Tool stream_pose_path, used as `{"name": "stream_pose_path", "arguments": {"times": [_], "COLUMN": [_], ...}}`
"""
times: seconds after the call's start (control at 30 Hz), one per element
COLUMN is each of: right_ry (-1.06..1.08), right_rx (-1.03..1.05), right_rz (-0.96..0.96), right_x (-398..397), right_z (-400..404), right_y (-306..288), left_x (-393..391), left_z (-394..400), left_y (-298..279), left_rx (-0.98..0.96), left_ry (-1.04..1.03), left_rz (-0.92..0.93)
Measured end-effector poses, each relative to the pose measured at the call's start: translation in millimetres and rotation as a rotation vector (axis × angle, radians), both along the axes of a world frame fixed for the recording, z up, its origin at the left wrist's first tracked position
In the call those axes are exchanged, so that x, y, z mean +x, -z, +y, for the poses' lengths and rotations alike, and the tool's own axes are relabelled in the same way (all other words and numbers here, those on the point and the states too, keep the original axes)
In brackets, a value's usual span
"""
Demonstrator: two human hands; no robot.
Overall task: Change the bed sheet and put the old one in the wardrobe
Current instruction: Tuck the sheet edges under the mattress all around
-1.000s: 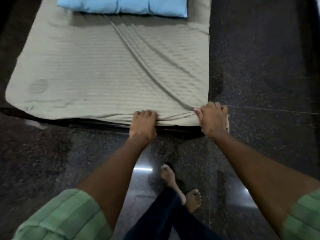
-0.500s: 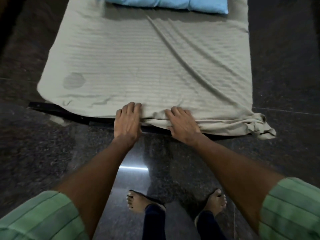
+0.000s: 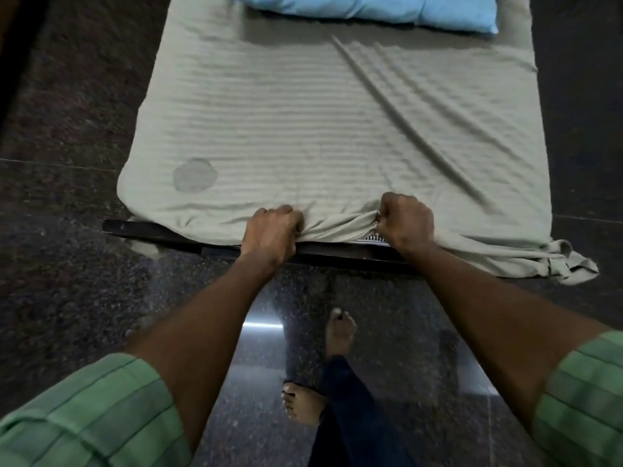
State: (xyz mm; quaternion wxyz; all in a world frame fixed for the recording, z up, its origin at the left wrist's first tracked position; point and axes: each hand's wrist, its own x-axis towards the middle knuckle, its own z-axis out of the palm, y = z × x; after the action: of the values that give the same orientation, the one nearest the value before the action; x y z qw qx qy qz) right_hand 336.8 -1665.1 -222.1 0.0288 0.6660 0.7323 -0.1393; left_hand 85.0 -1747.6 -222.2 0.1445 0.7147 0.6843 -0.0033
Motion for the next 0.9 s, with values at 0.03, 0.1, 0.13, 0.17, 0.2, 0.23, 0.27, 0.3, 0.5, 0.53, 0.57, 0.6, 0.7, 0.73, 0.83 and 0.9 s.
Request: {"name": "stream_pose_path", "arguments": {"times": [0.03,0.1,0.13,0.17,0.2,0.23,0.27,0.3,0.5,0.53,0.57,0.6,0.7,0.73,0.83,0.9], "right_ry": [-0.059,-0.205,-0.27,-0.303,-0.308,-0.285,-0.269,-0.28,-0.581,-0.581,-0.593,-0.605,-0.584,-0.57,-0.557,-0.546], "right_rx": [0.012,0.021,0.042,0.048,0.035,0.02,0.008,-0.003,0.005,0.017,0.045,0.075,0.093,0.069,-0.051,-0.197], "right_rz": [-0.027,-0.07,-0.1,-0.144,-0.187,-0.19,-0.146,-0.065,0.171,0.183,0.186,0.182,0.154,0.122,-0.004,-0.097], "right_x": [-8,-16,-17,-18,-23,-31,-43,-56,-175,-200,-222,-244,-280,-284,-289,-296], "right_z": [-5,-21,-29,-35,-37,-38,-39,-42,-51,-51,-52,-55,-65,-70,-78,-73], "right_y": [2,8,10,10,8,5,2,0,9,12,16,21,38,44,46,33], "left_x": [-2,-4,-4,-5,-10,-16,-27,-38,-147,-171,-194,-218,-257,-260,-259,-261], "left_z": [-5,-17,-21,-24,-22,-21,-17,-13,5,2,0,-2,-14,-19,-31,-27], "left_y": [4,10,13,14,12,11,9,8,12,14,13,16,23,26,26,17], "left_rx": [-0.028,-0.074,-0.078,-0.074,-0.074,-0.051,-0.011,0.022,0.089,0.076,0.066,0.067,0.04,0.001,-0.176,-0.276], "left_ry": [0.047,0.104,0.135,0.18,0.233,0.271,0.289,0.284,0.261,0.315,0.339,0.326,0.214,0.196,0.163,0.19], "left_rz": [0.012,-0.007,-0.026,-0.041,-0.054,-0.076,-0.107,-0.125,0.023,0.059,0.083,0.101,0.023,-0.042,-0.194,-0.2]}}
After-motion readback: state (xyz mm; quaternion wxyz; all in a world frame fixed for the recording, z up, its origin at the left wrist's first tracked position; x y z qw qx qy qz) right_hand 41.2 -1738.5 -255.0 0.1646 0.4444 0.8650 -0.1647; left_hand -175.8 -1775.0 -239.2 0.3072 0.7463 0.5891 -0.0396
